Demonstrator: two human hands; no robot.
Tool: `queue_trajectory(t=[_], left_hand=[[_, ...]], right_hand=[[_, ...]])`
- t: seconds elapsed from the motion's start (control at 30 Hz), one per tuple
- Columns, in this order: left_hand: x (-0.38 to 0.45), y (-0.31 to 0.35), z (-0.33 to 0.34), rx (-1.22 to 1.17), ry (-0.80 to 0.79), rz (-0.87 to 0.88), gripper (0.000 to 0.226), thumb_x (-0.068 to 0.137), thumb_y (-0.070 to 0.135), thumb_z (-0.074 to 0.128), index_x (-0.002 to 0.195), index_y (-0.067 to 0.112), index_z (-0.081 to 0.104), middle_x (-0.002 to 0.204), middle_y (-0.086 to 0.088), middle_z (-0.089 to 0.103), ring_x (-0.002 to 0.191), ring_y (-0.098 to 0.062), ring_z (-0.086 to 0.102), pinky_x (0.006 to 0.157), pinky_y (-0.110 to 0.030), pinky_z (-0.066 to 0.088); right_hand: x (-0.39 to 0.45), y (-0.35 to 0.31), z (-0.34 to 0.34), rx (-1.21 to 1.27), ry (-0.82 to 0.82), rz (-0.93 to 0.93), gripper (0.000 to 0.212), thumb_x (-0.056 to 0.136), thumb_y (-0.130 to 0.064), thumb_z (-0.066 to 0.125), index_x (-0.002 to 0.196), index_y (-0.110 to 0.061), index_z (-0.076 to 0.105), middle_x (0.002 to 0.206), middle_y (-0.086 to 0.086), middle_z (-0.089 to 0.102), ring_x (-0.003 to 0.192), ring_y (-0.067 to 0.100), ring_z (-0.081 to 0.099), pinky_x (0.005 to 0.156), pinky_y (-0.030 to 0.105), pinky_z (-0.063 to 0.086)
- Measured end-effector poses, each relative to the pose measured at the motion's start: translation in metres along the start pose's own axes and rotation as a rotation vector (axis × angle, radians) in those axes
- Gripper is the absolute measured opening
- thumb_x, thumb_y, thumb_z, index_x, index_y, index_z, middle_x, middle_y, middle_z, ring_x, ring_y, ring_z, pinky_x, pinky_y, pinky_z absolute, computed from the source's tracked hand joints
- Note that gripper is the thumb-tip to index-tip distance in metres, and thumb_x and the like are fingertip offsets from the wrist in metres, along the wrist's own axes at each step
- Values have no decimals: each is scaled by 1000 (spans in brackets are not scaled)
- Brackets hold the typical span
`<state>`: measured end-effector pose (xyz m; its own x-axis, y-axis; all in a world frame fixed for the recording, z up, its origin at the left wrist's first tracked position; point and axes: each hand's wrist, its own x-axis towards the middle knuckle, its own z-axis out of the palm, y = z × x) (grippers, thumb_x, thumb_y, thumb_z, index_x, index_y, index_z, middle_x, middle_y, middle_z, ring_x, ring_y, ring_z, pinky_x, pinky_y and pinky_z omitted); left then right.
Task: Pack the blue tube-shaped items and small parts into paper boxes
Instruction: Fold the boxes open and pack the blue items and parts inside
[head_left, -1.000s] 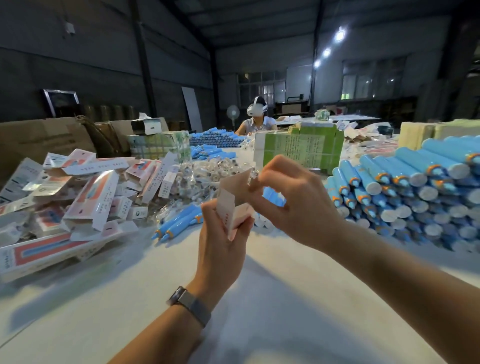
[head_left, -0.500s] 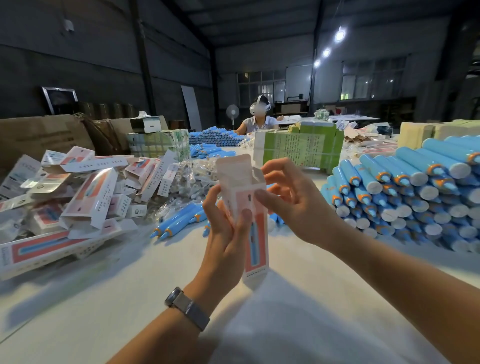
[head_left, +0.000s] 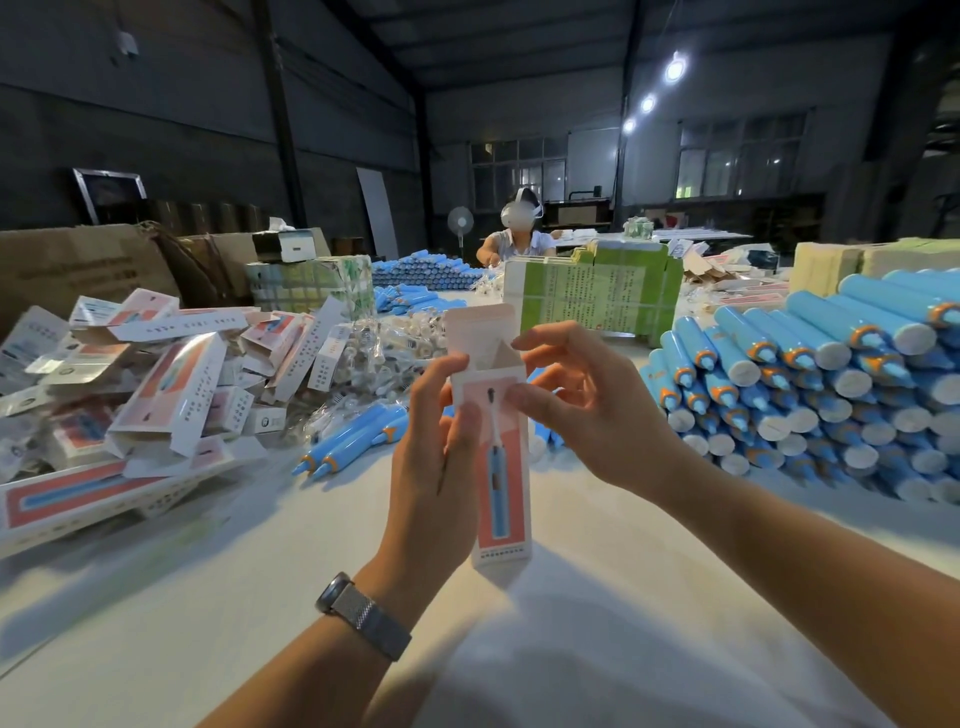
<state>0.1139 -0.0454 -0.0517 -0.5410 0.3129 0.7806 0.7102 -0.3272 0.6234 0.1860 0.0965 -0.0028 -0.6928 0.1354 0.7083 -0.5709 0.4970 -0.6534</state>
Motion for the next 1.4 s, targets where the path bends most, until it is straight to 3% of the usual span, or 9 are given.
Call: queue_trajectory(t=[0.2,0.4,0.57,0.7,0.77,0.9,1.03,1.23,1.4], left_hand=[[0,-2,0,29,-18,49,28,101,39,39,122,57,43,104,9,67,82,-30,66,71,-58,56],[2,-3,-1,-36,-54,80,28,101,37,42,122,54,47,107,12,68,81,-17,66,70,-46,58],[2,-4,-1,-85,-65,53,27,99,37,45,118,55,49,105,11,69,81,-14,67,71,-46,58],[4,-1,-2,-127,-92,68,27,102,30,43,121,49,47,113,10,69,90,-14,70,73,-30,57],[5,-2,-3,-175,-105,34,27,103,25,44,120,44,41,114,7,68,92,-15,70,75,-29,56],[8,-4,-6,-249,-102,-43,34,100,18,46,121,44,37,108,3,67,92,-15,68,77,-31,56],[8,-1,-6,-159,-118,-6,31,102,20,44,121,44,47,106,10,62,91,-10,66,76,-28,54],[4,5,-3,-115,-93,23,29,103,22,45,114,49,50,104,19,63,88,-3,64,73,-22,54],[3,9,-1,-127,-97,27,35,102,20,44,113,52,51,103,16,64,87,-4,64,73,-20,53]], right_hand=[[2,-3,-5,2,-35,-5,21,80,-23,73,93,-36,64,90,-17,65,75,10,62,66,23,51],[5,-4,-12,51,-62,-64,21,77,-17,77,88,-32,66,117,-14,67,105,20,66,81,37,56],[5,-2,-9,73,-12,-94,29,73,-16,81,83,-40,69,101,-7,72,91,23,65,72,31,53],[4,-6,-9,32,5,-152,36,76,-28,83,103,-24,59,100,0,68,84,19,63,67,37,52],[4,-6,-11,-52,-4,-152,40,78,-27,81,112,-27,61,102,-3,69,85,18,63,67,38,52],[4,-5,-13,-262,-64,-209,23,87,-11,73,106,-23,69,109,-2,68,87,17,62,67,32,52],[4,-9,-14,-287,-98,-233,18,88,-14,70,104,-24,68,110,-1,67,94,17,64,68,29,51],[5,-19,-10,-166,-38,-137,5,87,-24,68,84,-22,71,99,0,69,95,16,66,76,35,54],[4,-20,-10,-256,-39,-148,10,85,-13,75,93,-10,71,93,2,63,85,22,67,76,45,58]])
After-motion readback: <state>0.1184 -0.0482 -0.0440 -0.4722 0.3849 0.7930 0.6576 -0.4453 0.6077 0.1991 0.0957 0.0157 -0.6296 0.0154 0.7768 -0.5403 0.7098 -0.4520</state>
